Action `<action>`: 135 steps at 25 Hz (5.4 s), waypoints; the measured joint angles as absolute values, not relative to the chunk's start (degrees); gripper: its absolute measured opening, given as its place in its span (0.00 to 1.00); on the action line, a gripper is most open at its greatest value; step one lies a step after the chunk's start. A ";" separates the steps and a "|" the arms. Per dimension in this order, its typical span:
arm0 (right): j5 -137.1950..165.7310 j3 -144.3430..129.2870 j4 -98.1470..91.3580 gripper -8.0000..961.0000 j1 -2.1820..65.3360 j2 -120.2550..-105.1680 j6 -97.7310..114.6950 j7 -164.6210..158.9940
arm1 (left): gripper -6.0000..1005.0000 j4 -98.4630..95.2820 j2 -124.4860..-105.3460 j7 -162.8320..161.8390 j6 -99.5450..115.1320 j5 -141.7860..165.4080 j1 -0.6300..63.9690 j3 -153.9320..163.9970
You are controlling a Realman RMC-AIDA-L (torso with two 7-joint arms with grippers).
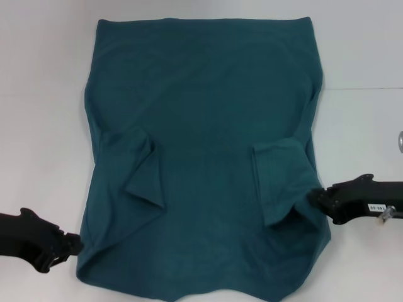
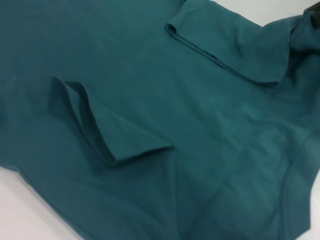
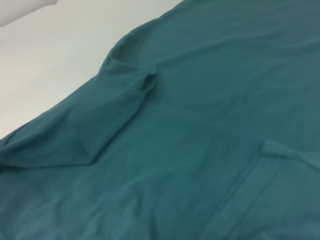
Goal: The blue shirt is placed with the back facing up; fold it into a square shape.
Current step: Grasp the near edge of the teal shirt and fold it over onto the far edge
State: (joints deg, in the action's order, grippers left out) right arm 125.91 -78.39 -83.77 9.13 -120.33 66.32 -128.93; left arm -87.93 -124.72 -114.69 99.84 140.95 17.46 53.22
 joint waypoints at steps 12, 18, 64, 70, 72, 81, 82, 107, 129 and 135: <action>126.49 -78.07 -82.99 0.10 13.92 -120.16 74.16 -129.19 | 0.18 -87.60 -124.66 -115.04 99.14 141.14 17.23 52.90; 126.96 -75.22 -84.61 0.10 14.61 -119.92 82.61 -129.75 | 0.18 -87.47 -124.54 -114.24 98.67 141.15 17.33 52.80; 144.85 -72.12 -83.56 0.64 21.14 -120.15 83.13 -145.02 | 0.16 -81.85 -124.24 -99.07 95.69 109.98 16.42 43.01; 145.64 -72.77 -83.53 0.64 21.09 -120.15 83.68 -145.76 | 0.10 -79.10 -124.11 -97.27 99.26 98.88 16.61 42.44; 146.37 -72.84 -83.60 0.64 21.03 -120.17 83.68 -145.81 | 0.10 -78.30 -124.07 -97.06 99.52 97.85 16.86 42.42; 150.01 -73.50 -83.57 0.64 22.59 -120.12 83.46 -147.12 | 0.10 -77.20 -124.10 -96.69 99.41 96.56 16.96 42.29; 150.32 -73.84 -83.47 0.64 22.93 -120.18 83.38 -147.29 | 0.10 -77.18 -124.10 -96.69 99.42 96.55 16.95 42.29; 152.76 -76.88 -79.84 0.58 26.48 -120.11 85.07 -148.04 | 0.10 -76.15 -124.18 -95.31 98.74 96.74 16.50 42.27; 155.63 -79.48 -72.56 0.48 31.64 -120.23 79.28 -150.12 | 0.10 -75.20 -124.19 -94.32 98.61 97.05 16.43 42.09; 155.39 -79.75 -72.28 0.38 31.74 -120.28 78.18 -150.04 | 0.10 -75.18 -124.19 -94.30 98.61 97.05 16.42 42.09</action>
State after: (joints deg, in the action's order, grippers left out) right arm 155.39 -79.75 -72.28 31.74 -120.28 78.18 -150.04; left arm -75.18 -124.19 -94.30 98.61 97.05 16.42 42.09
